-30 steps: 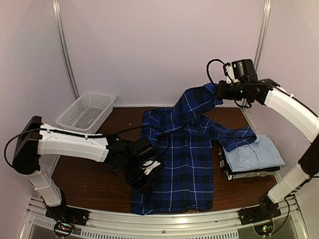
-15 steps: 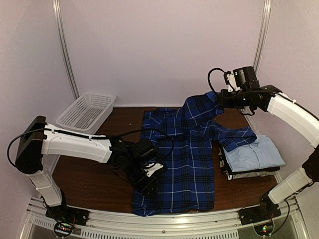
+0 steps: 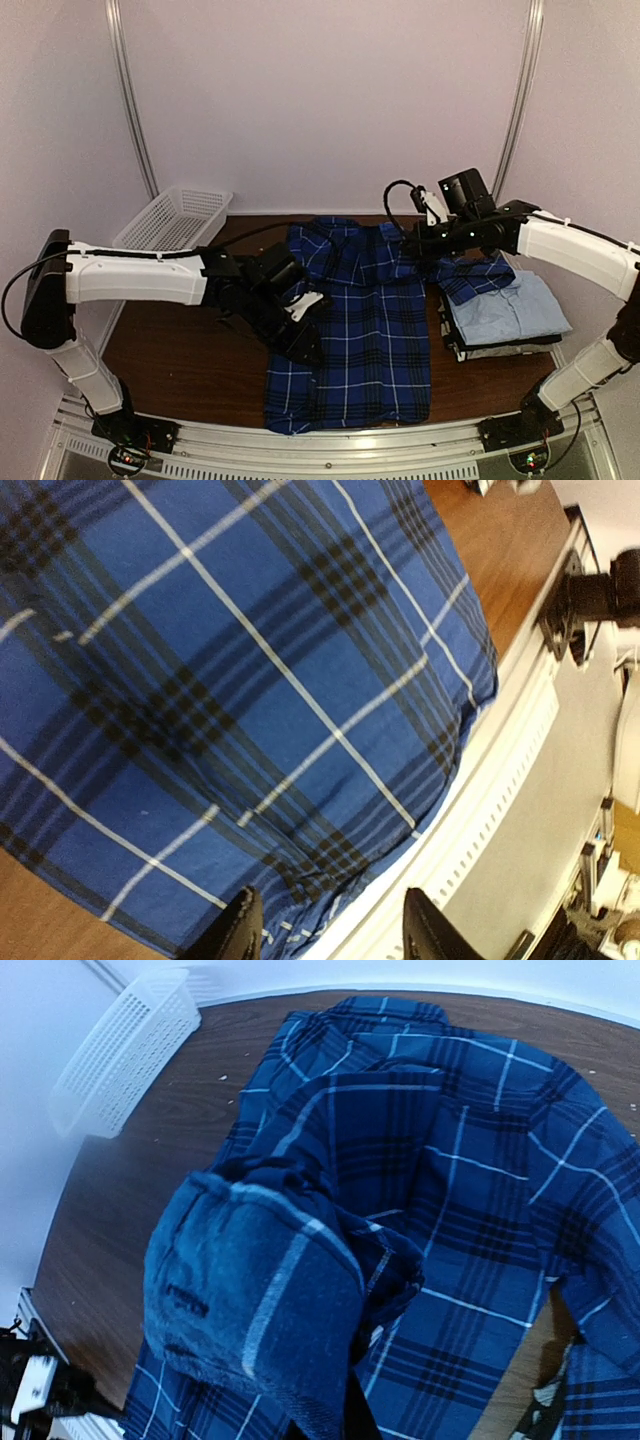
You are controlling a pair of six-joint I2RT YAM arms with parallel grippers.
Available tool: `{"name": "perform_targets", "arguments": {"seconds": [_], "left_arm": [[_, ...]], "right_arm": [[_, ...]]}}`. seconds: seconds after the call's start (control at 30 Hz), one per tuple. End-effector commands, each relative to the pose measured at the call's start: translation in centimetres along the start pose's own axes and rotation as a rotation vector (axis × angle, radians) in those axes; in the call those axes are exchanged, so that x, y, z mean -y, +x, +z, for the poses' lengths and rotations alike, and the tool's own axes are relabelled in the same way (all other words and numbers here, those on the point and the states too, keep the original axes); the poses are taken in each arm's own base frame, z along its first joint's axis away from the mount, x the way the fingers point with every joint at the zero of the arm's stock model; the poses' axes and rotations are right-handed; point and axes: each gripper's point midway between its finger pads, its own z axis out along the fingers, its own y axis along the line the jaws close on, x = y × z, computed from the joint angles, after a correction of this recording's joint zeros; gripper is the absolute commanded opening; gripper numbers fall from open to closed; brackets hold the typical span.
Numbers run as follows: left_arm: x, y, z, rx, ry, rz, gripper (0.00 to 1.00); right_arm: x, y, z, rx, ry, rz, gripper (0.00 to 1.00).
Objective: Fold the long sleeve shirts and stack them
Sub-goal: Fold the flattened shirt at the center of the board, then fold the sleeve at the center of the board.
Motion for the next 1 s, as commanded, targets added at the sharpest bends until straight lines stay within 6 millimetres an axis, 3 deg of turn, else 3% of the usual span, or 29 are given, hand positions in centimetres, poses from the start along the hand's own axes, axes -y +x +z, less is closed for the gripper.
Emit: {"name": "perform_targets", "arguments": {"seconds": [0.0, 0.1, 0.23, 0.53, 0.7, 0.97], "left_arm": [[-3.4, -4.0, -3.4, 0.184, -0.036, -0.138, 0.49], [-6.6, -4.9, -5.2, 0.259, -0.091, -0.236, 0.49], [-9.3, -5.3, -6.4, 0.314, -0.117, -0.307, 0.49], [-11.9, -4.1, -5.4, 0.315, -0.155, -0.363, 0.52], [-12.4, -3.8, -5.3, 0.322, -0.171, -0.375, 0.52], [-13.4, -3.6, -6.0, 0.344, -0.214, -0.401, 0.52]], "right_arm": [[-5.8, 0.9, 0.9, -0.011, -0.16, -0.026, 0.0], [-8.0, 3.1, 2.7, -0.079, -0.177, -0.068, 0.0], [-10.8, 6.2, 5.4, -0.157, -0.217, -0.103, 0.0], [-15.6, 13.2, 10.7, -0.344, -0.258, -0.194, 0.02], [-16.9, 14.7, 11.4, -0.37, -0.274, -0.218, 0.03], [-17.7, 15.7, 10.7, -0.396, -0.283, -0.25, 0.03]]}}
